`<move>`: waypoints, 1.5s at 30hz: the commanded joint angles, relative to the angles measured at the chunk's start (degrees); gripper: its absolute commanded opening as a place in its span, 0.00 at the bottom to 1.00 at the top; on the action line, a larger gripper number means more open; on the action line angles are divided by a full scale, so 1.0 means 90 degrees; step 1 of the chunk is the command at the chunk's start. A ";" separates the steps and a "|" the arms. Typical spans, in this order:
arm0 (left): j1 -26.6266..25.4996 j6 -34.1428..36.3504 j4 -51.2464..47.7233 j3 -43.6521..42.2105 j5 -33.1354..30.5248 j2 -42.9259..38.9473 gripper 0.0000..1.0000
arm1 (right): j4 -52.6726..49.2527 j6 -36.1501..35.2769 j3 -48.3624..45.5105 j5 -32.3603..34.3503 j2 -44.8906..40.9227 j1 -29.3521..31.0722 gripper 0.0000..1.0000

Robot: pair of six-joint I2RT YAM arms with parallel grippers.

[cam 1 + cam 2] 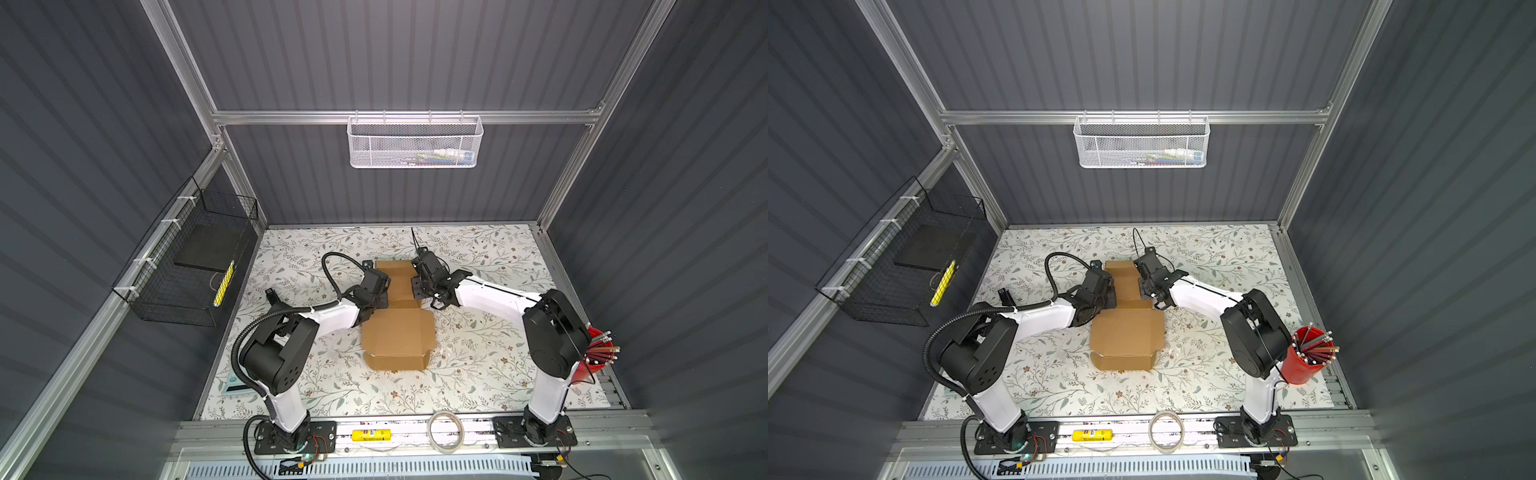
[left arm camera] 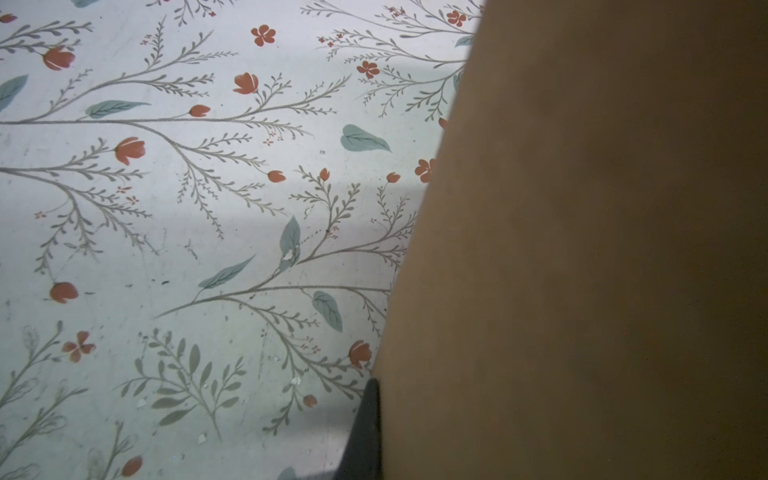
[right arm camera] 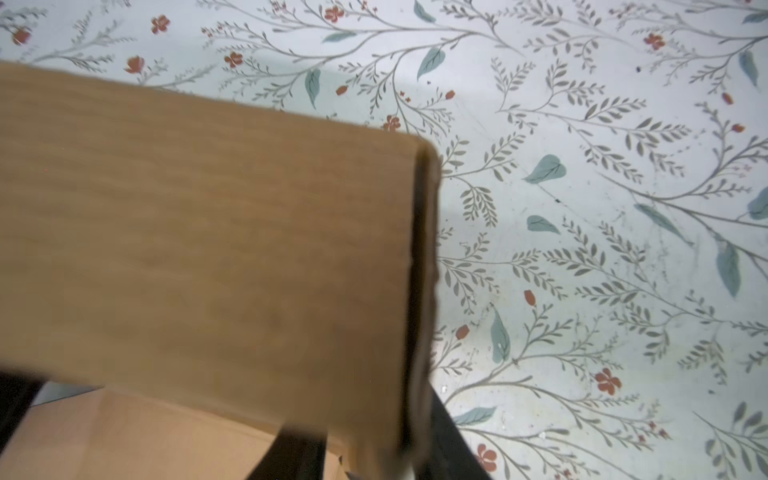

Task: Fold the paper box

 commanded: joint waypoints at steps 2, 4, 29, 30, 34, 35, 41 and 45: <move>-0.0034 -0.0033 -0.0614 0.0031 -0.0136 0.0256 0.00 | -0.0152 -0.0140 0.0068 0.0026 -0.0141 0.0024 0.35; -0.0034 -0.0037 -0.0669 0.0068 -0.0099 0.0241 0.00 | -0.0248 -0.0150 0.0209 0.0016 -0.0052 0.0027 0.34; -0.0034 -0.0014 -0.1014 0.0322 0.0329 0.0273 0.00 | -0.0730 -0.0014 0.1198 0.0575 0.0920 0.0015 0.14; -0.0031 -0.0009 -0.1011 0.0320 0.0330 0.0284 0.00 | -0.0881 -0.0014 0.1207 0.0582 0.0932 0.0015 0.14; -0.0034 0.0029 -0.1035 0.0324 0.0295 0.0284 0.00 | -0.0914 -0.0043 0.1217 0.0603 0.0940 0.0015 0.11; -0.0034 0.0031 -0.1035 0.0333 0.0281 0.0284 0.00 | -0.0920 -0.0052 0.1227 0.0600 0.0952 0.0015 0.11; -0.0030 0.0102 -0.1105 0.0375 0.0153 0.0252 0.07 | -0.1023 -0.0099 0.1286 0.0523 0.0931 0.0016 0.10; -0.0024 0.0176 -0.1162 0.0412 0.0001 0.0218 0.16 | -0.1096 -0.0106 0.1283 0.0491 0.0903 0.0015 0.10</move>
